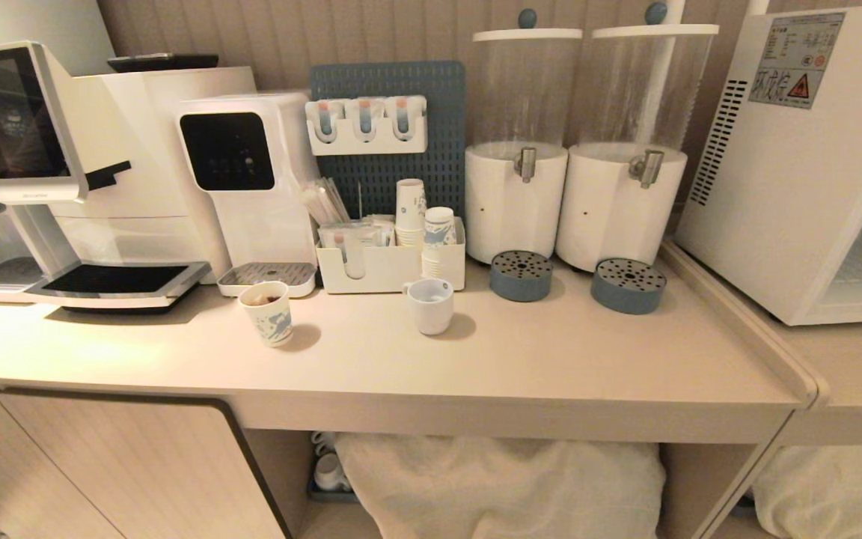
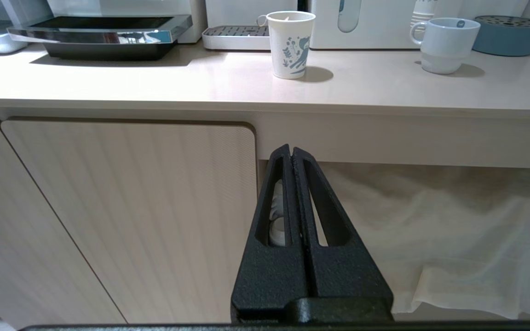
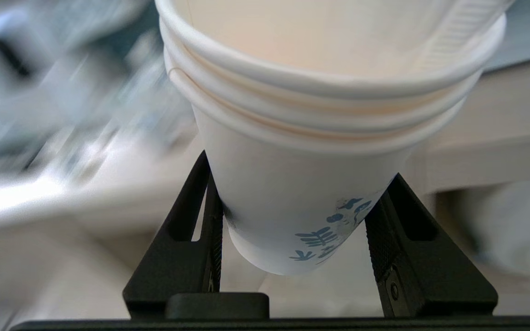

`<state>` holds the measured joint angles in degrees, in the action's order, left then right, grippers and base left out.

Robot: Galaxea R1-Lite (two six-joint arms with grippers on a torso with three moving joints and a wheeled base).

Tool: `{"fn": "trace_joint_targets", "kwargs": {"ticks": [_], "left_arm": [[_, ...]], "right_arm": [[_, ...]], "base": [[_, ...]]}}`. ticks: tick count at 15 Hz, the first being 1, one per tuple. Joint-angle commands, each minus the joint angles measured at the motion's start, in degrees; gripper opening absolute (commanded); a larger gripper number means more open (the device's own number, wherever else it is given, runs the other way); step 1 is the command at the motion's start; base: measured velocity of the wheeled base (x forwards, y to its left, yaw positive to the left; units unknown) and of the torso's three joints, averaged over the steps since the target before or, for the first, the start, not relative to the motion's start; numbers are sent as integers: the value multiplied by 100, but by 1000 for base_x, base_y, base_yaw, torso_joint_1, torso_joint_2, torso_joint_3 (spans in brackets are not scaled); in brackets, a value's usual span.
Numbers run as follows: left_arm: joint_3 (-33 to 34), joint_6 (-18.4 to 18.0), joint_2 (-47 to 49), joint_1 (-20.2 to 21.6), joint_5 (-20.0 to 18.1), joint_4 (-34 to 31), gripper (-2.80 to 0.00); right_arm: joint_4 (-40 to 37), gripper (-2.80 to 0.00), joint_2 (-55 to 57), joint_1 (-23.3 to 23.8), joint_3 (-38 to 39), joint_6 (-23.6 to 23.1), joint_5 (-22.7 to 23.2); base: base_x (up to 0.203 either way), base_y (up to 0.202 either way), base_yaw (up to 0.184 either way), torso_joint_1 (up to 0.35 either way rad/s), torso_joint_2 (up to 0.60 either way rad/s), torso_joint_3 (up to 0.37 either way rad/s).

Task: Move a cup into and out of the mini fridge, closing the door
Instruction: Place the paper cup on the table

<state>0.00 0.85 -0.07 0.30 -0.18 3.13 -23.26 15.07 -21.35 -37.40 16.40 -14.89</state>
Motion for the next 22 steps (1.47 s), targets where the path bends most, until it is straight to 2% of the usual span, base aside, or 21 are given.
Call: {"fn": "trace_joint_targets", "kwargs": {"ticks": [1, 3, 4, 7, 9, 11, 13, 17, 20, 21, 22], "left_arm": [[105, 3, 7, 5, 1, 3, -280], [105, 3, 7, 5, 1, 3, -280], [105, 3, 7, 5, 1, 3, -280], [105, 11, 7, 5, 1, 3, -280], [105, 11, 7, 5, 1, 3, -280], [105, 11, 7, 5, 1, 3, -280], [106, 11, 7, 5, 1, 3, -280], [110, 11, 7, 5, 1, 3, -280], [105, 20, 7, 5, 1, 3, -280], [106, 29, 7, 5, 1, 3, -280], [109, 29, 7, 5, 1, 3, -280]], "right_arm": [[-117, -280, 118, -1287, 455, 13, -103], [37, -280, 325, -1885, 909, -20, -21], [164, -280, 687, -1957, 1011, 24, -42], [1131, -280, 1980, -2008, 1302, 324, -292], [1888, -280, 2464, -1833, 1584, 573, -393], [2491, -280, 2787, -969, 1847, 613, -401], [3362, -280, 3445, -213, 2152, 496, -213], [6009, -280, 5183, 1098, 2703, -82, 557], [8439, -280, 6883, 1623, 3062, -729, 1365], [9329, -280, 7447, 1784, 3193, -874, 1846], [10047, -280, 7975, 1921, 3349, -1004, 2530]], "base": [[0, 0, 0, 0, 0, 0], [0, 0, 0, 0, 0, 0], [0, 0, 0, 0, 0, 0], [0, 0, 0, 0, 0, 0], [0, 0, 0, 0, 0, 0], [0, 0, 0, 0, 0, 0], [0, 0, 0, 0, 0, 0], [0, 0, 0, 0, 0, 0], [0, 0, 0, 0, 0, 0], [0, 0, 0, 0, 0, 0], [0, 0, 0, 0, 0, 0]]}}
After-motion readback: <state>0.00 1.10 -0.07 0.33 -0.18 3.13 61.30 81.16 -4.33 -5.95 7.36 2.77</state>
